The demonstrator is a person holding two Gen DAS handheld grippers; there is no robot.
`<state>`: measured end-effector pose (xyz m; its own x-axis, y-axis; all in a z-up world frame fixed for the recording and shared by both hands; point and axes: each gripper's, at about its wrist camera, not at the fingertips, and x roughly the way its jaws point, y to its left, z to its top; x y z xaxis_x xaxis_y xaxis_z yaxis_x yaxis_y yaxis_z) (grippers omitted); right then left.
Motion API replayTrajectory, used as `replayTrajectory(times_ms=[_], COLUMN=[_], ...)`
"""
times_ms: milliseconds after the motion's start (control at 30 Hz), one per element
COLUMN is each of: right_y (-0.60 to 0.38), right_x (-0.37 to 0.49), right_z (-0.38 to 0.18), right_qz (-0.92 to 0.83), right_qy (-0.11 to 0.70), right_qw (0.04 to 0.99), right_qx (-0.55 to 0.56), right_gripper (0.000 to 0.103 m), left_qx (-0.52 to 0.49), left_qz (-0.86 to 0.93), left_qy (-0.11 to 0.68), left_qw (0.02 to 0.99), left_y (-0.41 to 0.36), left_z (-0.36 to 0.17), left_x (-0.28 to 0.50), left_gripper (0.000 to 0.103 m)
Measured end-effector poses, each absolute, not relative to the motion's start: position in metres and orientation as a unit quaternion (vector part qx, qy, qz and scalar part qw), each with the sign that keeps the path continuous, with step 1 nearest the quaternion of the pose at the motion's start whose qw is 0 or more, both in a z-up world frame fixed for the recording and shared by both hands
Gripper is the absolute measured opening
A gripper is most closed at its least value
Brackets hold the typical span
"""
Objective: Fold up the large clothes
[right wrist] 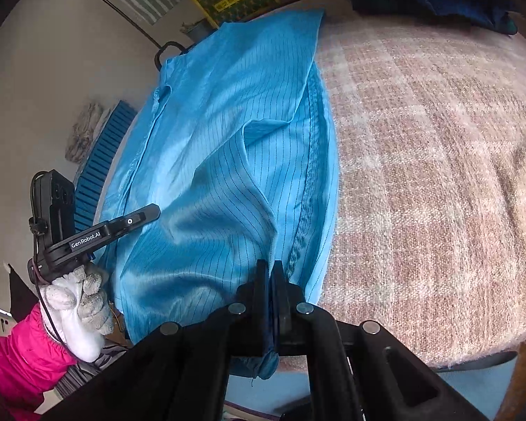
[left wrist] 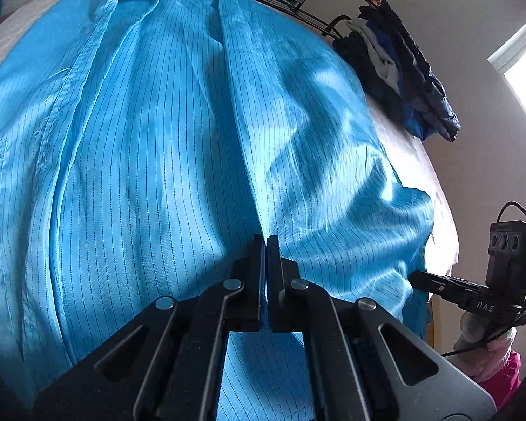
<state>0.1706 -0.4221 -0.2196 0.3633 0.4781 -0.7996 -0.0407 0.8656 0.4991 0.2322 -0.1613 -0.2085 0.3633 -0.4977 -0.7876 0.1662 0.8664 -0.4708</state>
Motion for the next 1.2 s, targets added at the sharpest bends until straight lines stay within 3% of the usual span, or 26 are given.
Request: replayTrajectory(times_ms=[300, 567, 667, 700, 733, 833, 1067, 1167, 1200], right_y=[-0.449, -0.437, -0.446, -0.449, -0.452, -0.456, -0.459, -0.453, -0.449], right_x=[0.149, 0.149, 0.143, 0.141, 0.142, 0.148, 0.185, 0.187, 0.183], right_z=[-0.207, -0.217, -0.210, -0.207, -0.205, -0.203, -0.232, -0.231, -0.225], right_qz=[0.168, 0.147, 0.172, 0.183, 0.190, 0.206, 0.171, 0.167, 0.161], right_qy=[0.521, 0.553, 0.537, 0.528, 0.517, 0.506, 0.516, 0.504, 0.499], right_qw=[0.799, 0.794, 0.794, 0.793, 0.796, 0.792, 0.775, 0.780, 0.791], right_qx=[0.249, 0.207, 0.229, 0.241, 0.251, 0.274, 0.324, 0.332, 0.316], right_gripper=[0.000, 0.000, 0.009, 0.023, 0.028, 0.030, 0.020, 0.000, 0.000], left_qx=[-0.137, -0.130, -0.128, -0.132, -0.137, -0.149, -0.106, -0.086, -0.073], left_qz=[-0.227, -0.236, -0.226, -0.224, -0.222, -0.233, -0.285, -0.293, -0.293], left_qy=[0.529, 0.534, 0.532, 0.528, 0.525, 0.512, 0.519, 0.523, 0.518], left_qw=[0.806, 0.802, 0.806, 0.808, 0.810, 0.814, 0.799, 0.796, 0.800], left_y=[-0.179, -0.178, -0.171, -0.167, -0.163, -0.160, -0.200, -0.211, -0.214], left_z=[-0.205, -0.204, -0.199, -0.197, -0.194, -0.185, -0.191, -0.202, -0.201], left_x=[0.234, 0.234, 0.230, 0.227, 0.225, 0.216, 0.195, 0.189, 0.187], left_gripper=[0.000, 0.001, 0.014, 0.016, 0.016, 0.016, 0.016, 0.016, 0.016])
